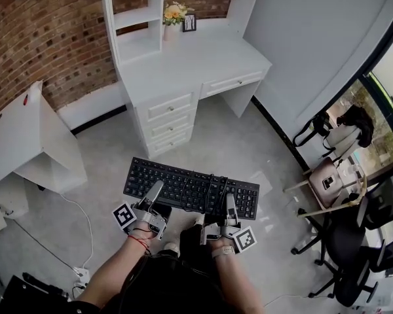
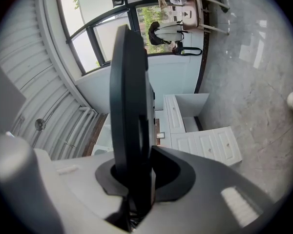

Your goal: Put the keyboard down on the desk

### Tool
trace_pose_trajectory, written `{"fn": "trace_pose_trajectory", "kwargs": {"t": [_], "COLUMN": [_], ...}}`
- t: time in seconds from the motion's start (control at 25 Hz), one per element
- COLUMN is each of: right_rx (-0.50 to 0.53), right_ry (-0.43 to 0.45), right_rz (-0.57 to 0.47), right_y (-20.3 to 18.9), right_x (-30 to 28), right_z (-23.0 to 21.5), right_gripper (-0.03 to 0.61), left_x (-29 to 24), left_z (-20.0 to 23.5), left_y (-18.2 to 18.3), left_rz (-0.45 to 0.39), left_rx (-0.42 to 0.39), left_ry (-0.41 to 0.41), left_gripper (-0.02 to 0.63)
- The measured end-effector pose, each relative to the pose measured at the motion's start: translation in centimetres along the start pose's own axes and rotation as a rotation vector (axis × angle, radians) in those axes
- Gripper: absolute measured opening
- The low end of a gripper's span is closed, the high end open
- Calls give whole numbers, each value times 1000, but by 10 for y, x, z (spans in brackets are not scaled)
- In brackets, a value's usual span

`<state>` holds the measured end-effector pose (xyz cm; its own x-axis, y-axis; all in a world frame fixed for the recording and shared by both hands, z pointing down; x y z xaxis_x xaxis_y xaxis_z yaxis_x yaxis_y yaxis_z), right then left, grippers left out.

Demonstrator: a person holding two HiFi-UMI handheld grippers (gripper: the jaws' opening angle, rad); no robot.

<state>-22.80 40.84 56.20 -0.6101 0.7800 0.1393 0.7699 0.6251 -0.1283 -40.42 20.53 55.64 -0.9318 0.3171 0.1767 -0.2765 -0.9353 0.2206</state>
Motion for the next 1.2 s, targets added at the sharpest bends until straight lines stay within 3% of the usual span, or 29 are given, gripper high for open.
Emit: {"fn": "trace_pose_trajectory", "kwargs": {"t": [0.48,1.2], "right_rx": [-13,-15], "right_ry": [22,15], "right_rz": [72,167], "right_y": [22,90], "right_x": [-113,-288], "right_z": [-18,-45], "right_gripper": [67,67], "left_x": [-91,-255], "left_z": [7,25], "left_y": [36,69], "left_rz": [-59,-134], "left_rx": [-12,-21], "left_ry": [-24,-31], "left_gripper": [66,66]}}
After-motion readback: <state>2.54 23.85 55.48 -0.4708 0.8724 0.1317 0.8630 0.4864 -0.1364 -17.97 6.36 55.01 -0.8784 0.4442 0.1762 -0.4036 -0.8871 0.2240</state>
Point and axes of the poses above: the fingertips, and each gripper's own axes: x backward along the fingers, z to its left, y out of its top, the point moved 3 cm from there along x, backward along the fingers, and after that the axes turned 8 degrees about x, right-handed, at the moved point
